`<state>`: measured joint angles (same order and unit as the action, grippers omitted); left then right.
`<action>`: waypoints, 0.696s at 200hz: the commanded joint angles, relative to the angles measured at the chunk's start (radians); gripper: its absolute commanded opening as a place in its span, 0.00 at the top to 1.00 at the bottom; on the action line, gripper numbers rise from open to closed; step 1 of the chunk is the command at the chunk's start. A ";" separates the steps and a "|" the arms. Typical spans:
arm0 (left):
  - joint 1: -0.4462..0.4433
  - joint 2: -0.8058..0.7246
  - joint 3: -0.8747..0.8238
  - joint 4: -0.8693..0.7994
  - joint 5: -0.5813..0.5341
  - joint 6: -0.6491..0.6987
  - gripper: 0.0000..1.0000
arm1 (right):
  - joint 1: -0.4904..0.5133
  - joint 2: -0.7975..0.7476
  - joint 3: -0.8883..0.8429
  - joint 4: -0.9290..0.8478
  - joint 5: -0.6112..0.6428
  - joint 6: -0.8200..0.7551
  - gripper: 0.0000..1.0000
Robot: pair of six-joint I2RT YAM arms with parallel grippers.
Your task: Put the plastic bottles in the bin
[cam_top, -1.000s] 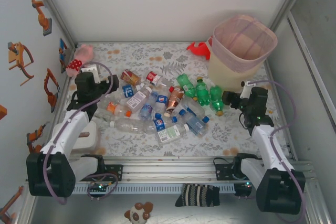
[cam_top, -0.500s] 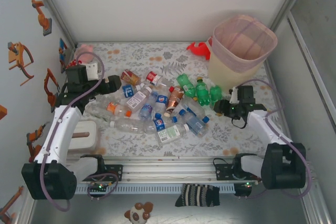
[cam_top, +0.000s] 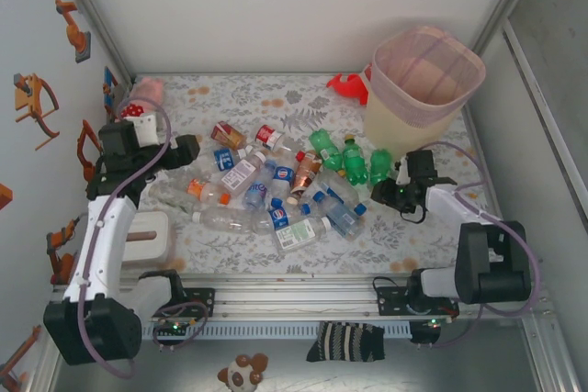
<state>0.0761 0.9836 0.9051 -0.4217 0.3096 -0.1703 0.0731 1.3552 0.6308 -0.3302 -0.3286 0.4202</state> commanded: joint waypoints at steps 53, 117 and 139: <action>0.024 0.004 -0.016 0.028 0.025 0.011 0.03 | 0.020 0.043 0.017 0.054 0.036 0.016 0.63; 0.031 0.005 -0.023 0.043 0.040 0.002 0.03 | 0.044 -0.013 0.024 -0.001 0.064 0.013 0.76; 0.031 0.008 -0.023 0.047 0.042 -0.001 0.03 | 0.060 -0.074 0.029 -0.058 0.079 0.014 0.77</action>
<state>0.0998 0.9894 0.8898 -0.4000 0.3244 -0.1707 0.1131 1.3533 0.6308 -0.3157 -0.2848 0.4305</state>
